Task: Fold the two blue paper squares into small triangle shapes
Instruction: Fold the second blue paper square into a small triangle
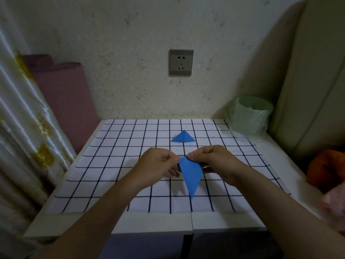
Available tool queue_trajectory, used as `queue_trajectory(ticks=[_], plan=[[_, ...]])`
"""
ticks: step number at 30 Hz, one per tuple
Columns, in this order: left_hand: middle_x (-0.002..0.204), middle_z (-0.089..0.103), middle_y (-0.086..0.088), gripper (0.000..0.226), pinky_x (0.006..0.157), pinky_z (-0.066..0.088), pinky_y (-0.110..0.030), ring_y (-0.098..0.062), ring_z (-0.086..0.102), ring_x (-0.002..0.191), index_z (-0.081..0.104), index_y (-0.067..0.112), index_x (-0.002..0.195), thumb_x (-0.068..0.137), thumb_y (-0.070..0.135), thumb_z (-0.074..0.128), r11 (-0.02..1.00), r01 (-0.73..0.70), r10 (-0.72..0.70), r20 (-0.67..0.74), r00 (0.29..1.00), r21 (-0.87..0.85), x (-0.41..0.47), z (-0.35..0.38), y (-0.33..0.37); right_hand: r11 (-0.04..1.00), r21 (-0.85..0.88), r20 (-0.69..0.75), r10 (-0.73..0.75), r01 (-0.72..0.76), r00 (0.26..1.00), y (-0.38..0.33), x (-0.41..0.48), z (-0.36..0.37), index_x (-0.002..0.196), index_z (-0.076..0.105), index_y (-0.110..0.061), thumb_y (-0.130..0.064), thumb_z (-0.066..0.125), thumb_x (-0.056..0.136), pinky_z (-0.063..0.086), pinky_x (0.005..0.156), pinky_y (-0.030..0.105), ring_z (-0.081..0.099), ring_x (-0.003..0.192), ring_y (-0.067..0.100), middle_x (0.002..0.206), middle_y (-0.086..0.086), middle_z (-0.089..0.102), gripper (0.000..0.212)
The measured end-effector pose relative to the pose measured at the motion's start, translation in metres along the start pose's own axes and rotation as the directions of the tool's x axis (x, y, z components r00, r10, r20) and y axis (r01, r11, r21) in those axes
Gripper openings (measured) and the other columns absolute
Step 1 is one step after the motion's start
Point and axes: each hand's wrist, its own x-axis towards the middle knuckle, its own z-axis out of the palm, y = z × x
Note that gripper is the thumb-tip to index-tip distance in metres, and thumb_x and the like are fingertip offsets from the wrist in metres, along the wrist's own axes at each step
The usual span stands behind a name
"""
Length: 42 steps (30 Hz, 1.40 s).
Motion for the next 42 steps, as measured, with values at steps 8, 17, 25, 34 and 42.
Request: queue_trajectory(ticks=[8, 17, 25, 34, 42], plan=[[0.074, 0.075, -0.008, 0.014, 0.063, 0.058, -0.024, -0.022, 0.074, 0.072, 0.070, 0.009, 0.078, 0.091, 0.010, 0.065, 0.998, -0.007, 0.005, -0.025, 1.000, -0.069, 0.000, 0.000, 0.002, 0.999, -0.010, 0.000, -0.032, 0.031, 1.000, 0.000, 0.000, 0.002, 0.083, 0.079, -0.020, -0.029, 0.074, 0.084, 0.057, 0.080, 0.032, 0.071, 0.089, 0.019, 0.091, 0.003, 0.077, 0.010], [0.075, 0.075, -0.006, 0.016, 0.064, 0.060, -0.026, -0.015, 0.074, 0.075, 0.070, 0.011, 0.075, 0.089, 0.018, 0.070, 0.999, -0.004, 0.003, -0.030, 1.000, -0.039, 0.000, 0.008, -0.001, 0.995, -0.073, 0.051, -0.060, 0.063, 0.997, 0.002, -0.001, 0.008, 0.090, 0.079, -0.018, -0.027, 0.072, 0.086, 0.053, 0.092, 0.044, 0.068, 0.098, 0.029, 0.094, 0.003, 0.076, 0.012], [0.071, 0.075, -0.004, 0.015, 0.064, 0.058, -0.024, -0.016, 0.074, 0.070, 0.072, 0.011, 0.078, 0.091, 0.012, 0.064, 0.999, 0.011, -0.013, 0.026, 1.000, 0.045, -0.002, -0.001, -0.006, 0.992, -0.107, 0.052, -0.066, 0.071, 0.997, 0.001, 0.000, 0.002, 0.081, 0.079, -0.018, -0.020, 0.070, 0.088, 0.050, 0.065, 0.018, 0.064, 0.070, 0.003, 0.082, -0.002, 0.076, 0.012], [0.071, 0.075, 0.000, 0.021, 0.062, 0.056, -0.019, -0.012, 0.073, 0.070, 0.064, 0.013, 0.079, 0.097, 0.020, 0.056, 0.986, 0.036, -0.042, 0.034, 0.999, 0.162, -0.003, -0.002, -0.009, 0.994, -0.075, 0.010, -0.075, 0.076, 0.997, 0.006, 0.001, 0.012, 0.080, 0.078, -0.015, -0.022, 0.070, 0.089, 0.049, 0.060, 0.016, 0.064, 0.065, 0.003, 0.075, -0.003, 0.074, 0.013], [0.087, 0.071, 0.005, 0.007, 0.073, 0.062, -0.040, -0.011, 0.068, 0.076, 0.063, 0.022, 0.095, 0.095, 0.023, 0.056, 0.997, 0.050, -0.044, -0.081, 0.996, 0.066, 0.000, 0.001, -0.019, 0.998, -0.047, 0.011, 0.033, -0.032, 0.999, 0.007, 0.001, 0.005, 0.096, 0.076, -0.020, -0.039, 0.068, 0.088, 0.055, 0.066, 0.023, 0.073, 0.078, 0.013, 0.090, -0.001, 0.076, 0.022]])
